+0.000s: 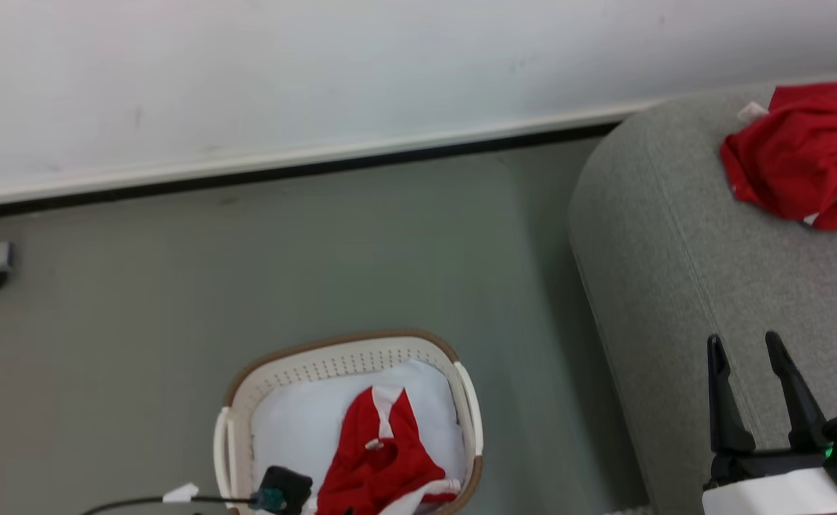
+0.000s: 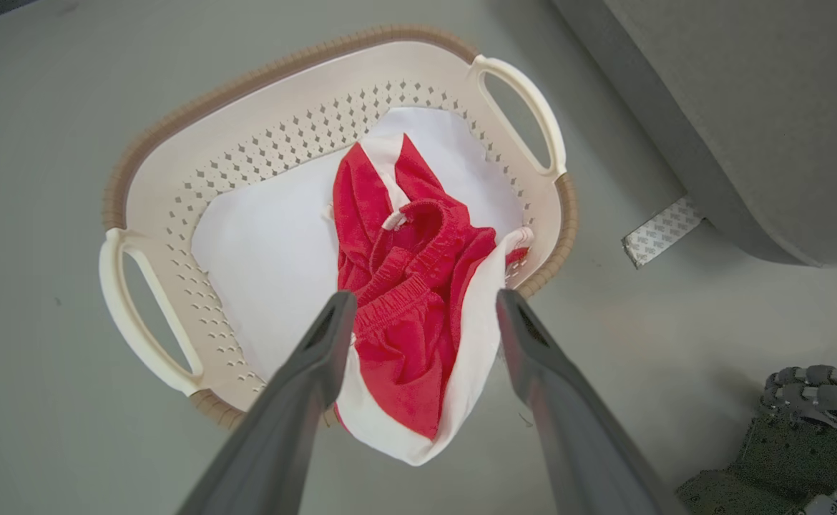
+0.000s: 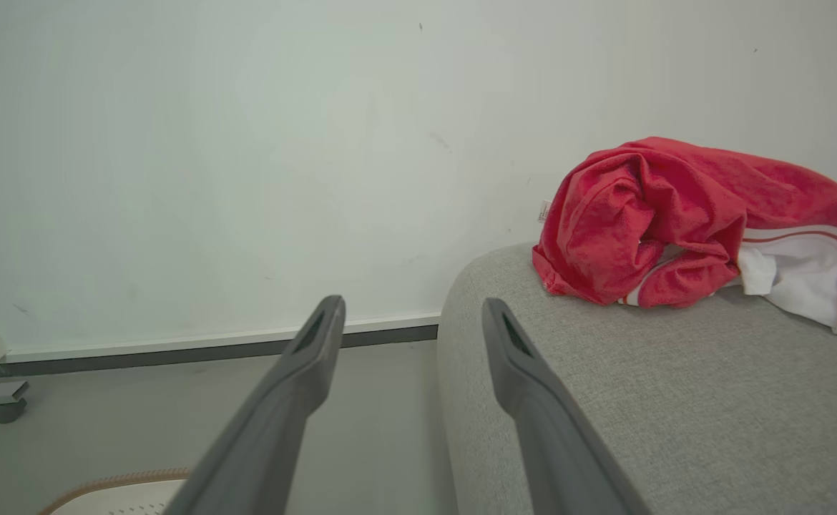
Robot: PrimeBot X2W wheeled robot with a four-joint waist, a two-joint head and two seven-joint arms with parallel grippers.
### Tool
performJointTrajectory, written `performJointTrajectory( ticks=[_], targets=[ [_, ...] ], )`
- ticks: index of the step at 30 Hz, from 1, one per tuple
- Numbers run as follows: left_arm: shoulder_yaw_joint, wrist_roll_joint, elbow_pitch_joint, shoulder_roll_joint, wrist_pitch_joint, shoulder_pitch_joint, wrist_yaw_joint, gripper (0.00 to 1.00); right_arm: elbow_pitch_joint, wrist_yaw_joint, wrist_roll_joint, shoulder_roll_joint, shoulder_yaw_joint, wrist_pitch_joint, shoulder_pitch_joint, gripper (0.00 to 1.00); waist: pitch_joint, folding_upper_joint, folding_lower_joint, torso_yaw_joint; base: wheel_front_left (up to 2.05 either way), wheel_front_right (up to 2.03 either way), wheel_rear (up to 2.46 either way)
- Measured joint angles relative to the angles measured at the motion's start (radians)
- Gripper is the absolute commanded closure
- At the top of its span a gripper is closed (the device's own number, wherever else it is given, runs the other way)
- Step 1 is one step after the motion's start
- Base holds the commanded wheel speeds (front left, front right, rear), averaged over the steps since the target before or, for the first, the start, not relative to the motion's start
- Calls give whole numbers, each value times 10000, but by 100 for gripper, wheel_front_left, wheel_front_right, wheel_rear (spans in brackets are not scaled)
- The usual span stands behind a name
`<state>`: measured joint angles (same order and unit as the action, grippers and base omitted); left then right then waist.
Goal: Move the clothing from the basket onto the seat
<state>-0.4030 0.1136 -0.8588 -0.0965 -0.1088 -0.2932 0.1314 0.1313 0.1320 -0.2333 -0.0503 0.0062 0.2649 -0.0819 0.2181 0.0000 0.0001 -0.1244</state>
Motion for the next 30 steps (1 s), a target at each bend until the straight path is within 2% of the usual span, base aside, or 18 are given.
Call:
performJointTrajectory(
  ticks=[6, 19, 24, 30],
  targets=[
    [-146, 0, -1279, -196, 474, -1132, -17, 0, -360, -2, -213, 0, 94, 0, -598, 0, 1155, 0, 1, -336, 0, 0, 0],
    [-663, -372, -2834, -470, 842, -3470, -75, 0, -882, -2, -792, 2, 244, -2, -1616, 0, 3835, 0, 2, -844, 0, 0, 0],
    [-1091, -286, -3331, -445, 1294, -3842, -8, 0, -917, -2, -853, 2, 284, -2, -1791, 0, 4384, 0, 2, -988, 0, 0, 0],
    [-1735, 600, -3302, -339, 1436, -4036, 0, 0, -911, -2, -884, 0, 257, -2, -1839, 0, 4555, 0, 2, -1106, 0, 0, 0]
  ],
)
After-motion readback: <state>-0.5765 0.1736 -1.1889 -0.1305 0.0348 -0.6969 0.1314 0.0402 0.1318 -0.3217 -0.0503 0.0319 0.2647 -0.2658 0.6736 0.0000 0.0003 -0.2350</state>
